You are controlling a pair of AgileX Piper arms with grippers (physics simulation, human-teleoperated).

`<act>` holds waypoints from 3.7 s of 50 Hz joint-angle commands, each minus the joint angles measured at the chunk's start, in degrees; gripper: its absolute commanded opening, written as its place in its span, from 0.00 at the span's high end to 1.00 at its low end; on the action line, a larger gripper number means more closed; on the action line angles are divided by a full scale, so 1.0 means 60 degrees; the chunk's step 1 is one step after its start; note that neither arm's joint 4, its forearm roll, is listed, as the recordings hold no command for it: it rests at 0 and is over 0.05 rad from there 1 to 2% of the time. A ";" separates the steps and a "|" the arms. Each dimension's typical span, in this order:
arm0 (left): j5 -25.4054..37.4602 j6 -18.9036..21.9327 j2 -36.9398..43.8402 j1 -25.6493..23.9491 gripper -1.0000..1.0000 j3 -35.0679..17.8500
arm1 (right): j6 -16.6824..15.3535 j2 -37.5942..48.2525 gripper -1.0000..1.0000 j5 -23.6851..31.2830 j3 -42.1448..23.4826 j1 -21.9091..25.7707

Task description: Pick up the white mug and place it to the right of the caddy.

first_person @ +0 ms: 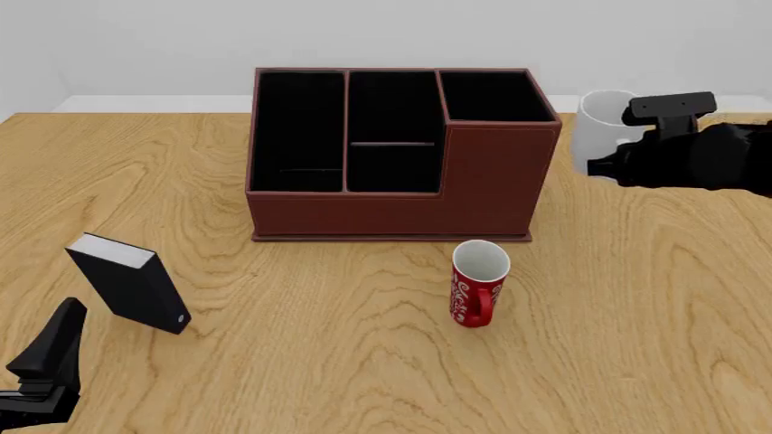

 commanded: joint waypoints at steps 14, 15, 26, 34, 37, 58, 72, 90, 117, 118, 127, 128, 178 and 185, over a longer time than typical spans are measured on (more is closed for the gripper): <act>0.0000 0.0000 0.0000 0.0000 0.00 0.0000 | 0.0163 0.0367 1.00 -0.0468 0.0431 0.0145; 0.0000 0.0000 0.0000 0.0000 0.00 0.0000 | 0.0147 0.0383 1.00 -0.0482 0.0446 0.0127; 0.0000 0.0000 0.0000 0.0000 0.00 0.0000 | 0.0223 0.0423 1.00 -0.0745 0.0713 0.0340; 0.0000 0.0000 0.0000 0.0000 0.00 0.0000 | 0.0269 0.0499 1.00 -0.0812 0.0711 0.0382; 0.0000 0.0000 0.0000 0.0000 0.00 0.0000 | 0.0277 0.0557 1.00 -0.0876 0.0754 0.0397; 0.0000 0.0000 0.0000 0.0000 0.00 0.0000 | 0.0369 0.1059 1.00 -0.1335 0.1013 0.0393; 0.0000 0.0000 0.0000 0.0000 0.00 0.0000 | 0.0358 0.1207 1.00 -0.1415 0.1050 0.0368; 0.0000 0.0000 0.0000 0.0000 0.00 0.0000 | 0.0362 0.1579 1.00 -0.1637 0.1100 0.0286; 0.0000 0.0000 0.0000 0.0000 0.00 0.0000 | 0.0435 0.2336 1.00 -0.2097 0.1199 0.0233; 0.0000 0.0000 0.0000 0.0000 0.00 0.0000 | 0.0439 0.2380 1.00 -0.2118 0.1203 0.0229; 0.0000 0.0000 0.0000 0.0000 0.00 0.0000 | 0.0440 0.2580 1.00 -0.2216 0.1248 0.0214; 0.0000 0.0000 0.0000 0.0000 0.00 0.0000 | 0.0424 0.2577 1.00 -0.2212 0.1254 0.0219; 0.0000 0.0000 0.0000 0.0000 0.00 0.0000 | 0.0394 0.1738 0.00 -0.2150 0.1666 0.0447; 0.0000 0.0000 0.0000 0.0000 0.00 0.0000 | 0.0296 0.1391 0.00 -0.2196 0.1892 0.0394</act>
